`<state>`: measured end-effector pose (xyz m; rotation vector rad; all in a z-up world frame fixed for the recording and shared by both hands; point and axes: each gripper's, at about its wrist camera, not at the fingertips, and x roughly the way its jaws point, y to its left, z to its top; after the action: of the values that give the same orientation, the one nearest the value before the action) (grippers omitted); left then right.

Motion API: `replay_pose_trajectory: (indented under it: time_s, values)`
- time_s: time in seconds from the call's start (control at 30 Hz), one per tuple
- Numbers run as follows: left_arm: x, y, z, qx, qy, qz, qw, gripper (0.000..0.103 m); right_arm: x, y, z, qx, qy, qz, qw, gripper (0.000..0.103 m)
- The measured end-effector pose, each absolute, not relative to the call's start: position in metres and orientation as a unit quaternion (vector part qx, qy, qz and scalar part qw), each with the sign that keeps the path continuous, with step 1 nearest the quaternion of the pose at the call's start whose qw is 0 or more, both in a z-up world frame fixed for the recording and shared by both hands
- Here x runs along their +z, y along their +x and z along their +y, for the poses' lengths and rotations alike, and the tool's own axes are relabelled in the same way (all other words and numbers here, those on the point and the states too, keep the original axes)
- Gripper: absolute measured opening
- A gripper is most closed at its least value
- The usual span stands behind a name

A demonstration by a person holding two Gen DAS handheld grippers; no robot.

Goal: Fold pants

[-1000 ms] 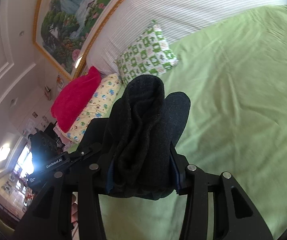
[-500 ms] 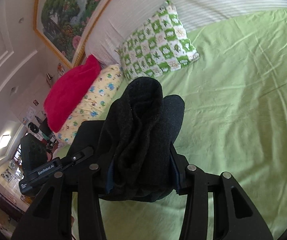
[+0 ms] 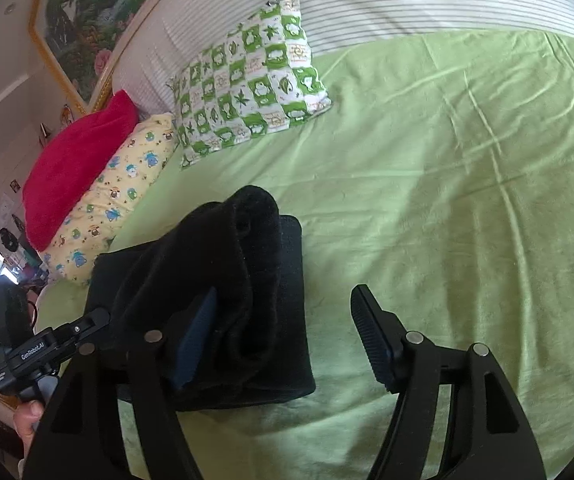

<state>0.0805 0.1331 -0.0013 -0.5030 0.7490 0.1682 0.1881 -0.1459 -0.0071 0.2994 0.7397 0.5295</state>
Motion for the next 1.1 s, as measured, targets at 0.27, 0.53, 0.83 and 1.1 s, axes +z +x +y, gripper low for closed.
replay_pose_trajectory:
  time_s: [0.27,0.53,0.83,1.1]
  values:
    - [0.002,0.071,0.126,0.100,-0.223,0.357,0.902,0.080,-0.008,0.187,-0.149,0.261,0.149,0.351,0.887,0.075]
    - [0.007,0.035,0.098,0.095,-0.190,0.361,0.908,0.082,0.018,0.126,-0.138,0.326,0.095,0.282,0.897,0.087]
    - [0.018,0.010,0.054,0.122,-0.080,0.357,0.923,0.085,0.027,0.074,-0.117,0.343,0.007,0.251,0.905,0.096]
    - [0.009,0.007,0.053,0.139,-0.074,0.374,0.914,0.085,0.008,0.072,-0.117,0.332,-0.006,0.258,0.907,0.097]
